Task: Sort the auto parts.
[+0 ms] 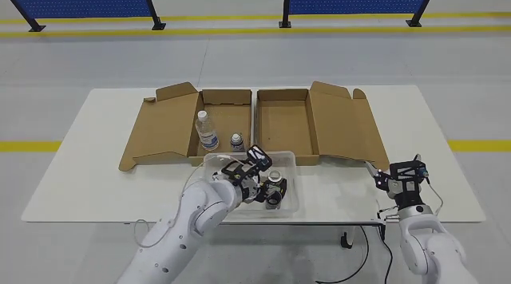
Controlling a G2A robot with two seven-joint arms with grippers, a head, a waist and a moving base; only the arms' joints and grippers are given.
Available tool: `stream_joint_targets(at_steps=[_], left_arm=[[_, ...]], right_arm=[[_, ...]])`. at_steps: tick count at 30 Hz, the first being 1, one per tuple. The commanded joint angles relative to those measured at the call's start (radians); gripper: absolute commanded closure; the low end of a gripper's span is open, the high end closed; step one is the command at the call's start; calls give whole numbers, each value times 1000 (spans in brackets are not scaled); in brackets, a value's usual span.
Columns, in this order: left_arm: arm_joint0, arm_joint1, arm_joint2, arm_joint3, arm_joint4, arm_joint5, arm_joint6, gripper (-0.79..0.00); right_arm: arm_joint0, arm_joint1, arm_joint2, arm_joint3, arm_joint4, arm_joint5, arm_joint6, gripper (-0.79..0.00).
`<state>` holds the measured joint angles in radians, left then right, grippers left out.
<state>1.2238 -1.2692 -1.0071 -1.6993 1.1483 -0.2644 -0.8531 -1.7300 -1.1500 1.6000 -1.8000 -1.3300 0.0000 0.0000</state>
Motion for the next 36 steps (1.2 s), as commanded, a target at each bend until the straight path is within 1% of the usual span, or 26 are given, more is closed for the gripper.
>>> stream_joint_targets(at_steps=[1,2,3,5,7,12,16,17,19,25,27,31,32,33,36], left_arm=[[-3,0,5,3,1,-3,-18,-533],[-4,1,6,3,0,-6,-25,-570],[-4,1,6,5,-6,-8,-33,-585],[-7,2,9,7,-3,-10,-48,-588],[-8,2,13,12,0,-12,-56,-570],[-17,1,23,30,3,-10,-56,-579],[-35,0,36,57,20,-13,-54,-539],[-38,-1,39,62,26,-13,-50,-539],[-42,-2,44,68,24,-11,-46,-505],[-59,-6,65,97,36,-9,-43,-486],[-66,-7,70,108,39,-10,-44,-453],[-78,-9,80,130,46,-14,-46,-449],[-80,-10,80,132,39,-13,-45,-409],[-82,-10,81,133,37,-13,-46,-391],[-85,-11,84,134,27,-21,-54,-372]], right_arm=[[0,0,0,0,0,0,0,-785],[0,0,0,0,0,0,0,-785],[0,0,0,0,0,0,0,-785],[0,0,0,0,0,0,0,-785],[0,0,0,0,0,0,0,-785],[0,0,0,0,0,0,0,-785],[0,0,0,0,0,0,0,-785],[0,0,0,0,0,0,0,-785],[0,0,0,0,0,0,0,-785],[0,0,0,0,0,0,0,-785],[0,0,0,0,0,0,0,-785],[0,0,0,0,0,0,0,-785],[0,0,0,0,0,0,0,-785],[0,0,0,0,0,0,0,-785],[0,0,0,0,0,0,0,-785]])
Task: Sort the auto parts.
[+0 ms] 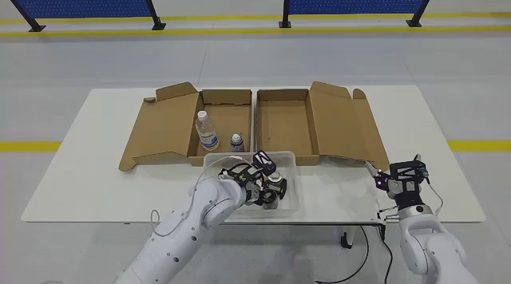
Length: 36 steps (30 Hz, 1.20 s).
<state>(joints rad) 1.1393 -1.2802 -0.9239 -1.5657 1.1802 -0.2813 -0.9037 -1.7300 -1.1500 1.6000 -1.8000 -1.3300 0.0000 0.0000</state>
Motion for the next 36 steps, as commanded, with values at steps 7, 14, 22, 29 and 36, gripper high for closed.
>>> stream_joint_targets(at_steps=[7,14,22,29,36], left_arm=[[-6,-1,13,-1,-22,-24,-26,-369],[-17,-3,24,11,-38,-38,-44,-388],[-37,-8,43,34,-33,-38,-39,-385],[-48,-11,55,50,-30,-38,-34,-369],[-58,-13,62,56,-35,-40,-31,-246]], right_arm=[[0,0,0,0,0,0,0,-785],[0,0,0,0,0,0,0,-785],[0,0,0,0,0,0,0,-785],[0,0,0,0,0,0,0,-785],[0,0,0,0,0,0,0,-785]])
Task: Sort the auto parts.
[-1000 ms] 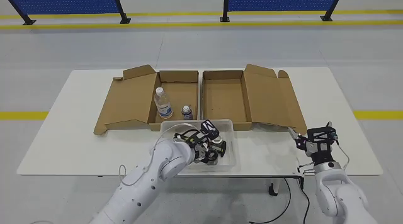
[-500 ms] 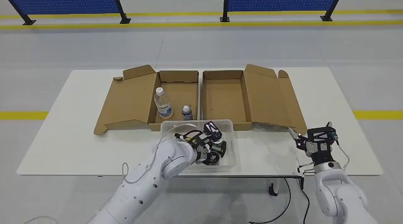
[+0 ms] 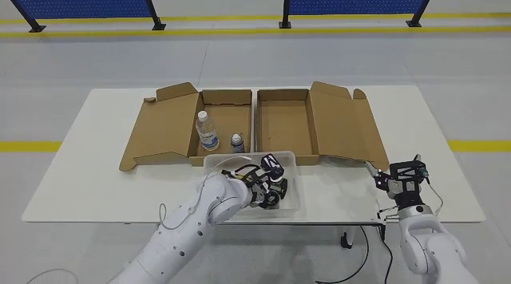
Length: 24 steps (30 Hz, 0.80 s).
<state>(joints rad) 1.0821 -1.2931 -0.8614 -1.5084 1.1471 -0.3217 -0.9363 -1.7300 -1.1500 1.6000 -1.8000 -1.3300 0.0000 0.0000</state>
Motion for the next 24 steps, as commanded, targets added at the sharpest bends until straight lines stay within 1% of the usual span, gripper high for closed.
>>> stream_joint_targets(at_steps=[1,3,4,6,13,15,24], left_arm=[[-1,0,-3,-1,-6,2,4,-182],[-2,1,-5,-4,-7,2,2,-117],[-1,1,-6,-5,-8,1,2,-68],[0,2,-9,-7,-8,-1,1,0],[11,6,-30,-27,-31,1,23,0],[14,7,-50,-33,-76,3,25,0],[9,17,-125,-47,-143,29,40,0]], right_arm=[[0,0,0,0,0,0,0,-785],[0,0,0,0,0,0,0,-785],[0,0,0,0,0,0,0,-785],[0,0,0,0,0,0,0,-785],[0,0,0,0,0,0,0,-785],[0,0,0,0,0,0,0,-785],[0,0,0,0,0,0,0,-785]])
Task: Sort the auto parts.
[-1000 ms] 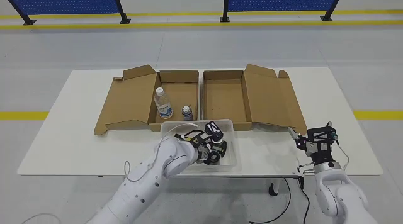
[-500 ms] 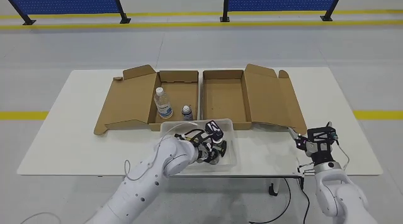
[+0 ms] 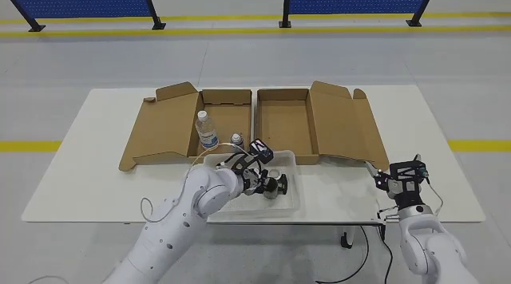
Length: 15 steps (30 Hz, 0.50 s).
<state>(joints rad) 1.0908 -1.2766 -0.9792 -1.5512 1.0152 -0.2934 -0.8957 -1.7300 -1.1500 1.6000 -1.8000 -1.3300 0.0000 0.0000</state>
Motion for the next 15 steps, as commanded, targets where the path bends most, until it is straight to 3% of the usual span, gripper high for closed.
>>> stream_joint_targets(at_steps=[1,9,10,12,15], left_arm=[[0,2,-14,-8,-15,2,-2,0],[6,9,-27,-14,-11,6,-13,0],[3,9,-28,-16,-13,8,-13,-22],[-3,9,-31,-18,-19,13,-11,-157],[-11,10,-37,-22,-24,13,-13,-212]], right_arm=[[0,0,0,0,0,0,0,-785],[0,0,0,0,0,0,0,-785],[0,0,0,0,0,0,0,-785],[0,0,0,0,0,0,0,-785],[0,0,0,0,0,0,0,-785]])
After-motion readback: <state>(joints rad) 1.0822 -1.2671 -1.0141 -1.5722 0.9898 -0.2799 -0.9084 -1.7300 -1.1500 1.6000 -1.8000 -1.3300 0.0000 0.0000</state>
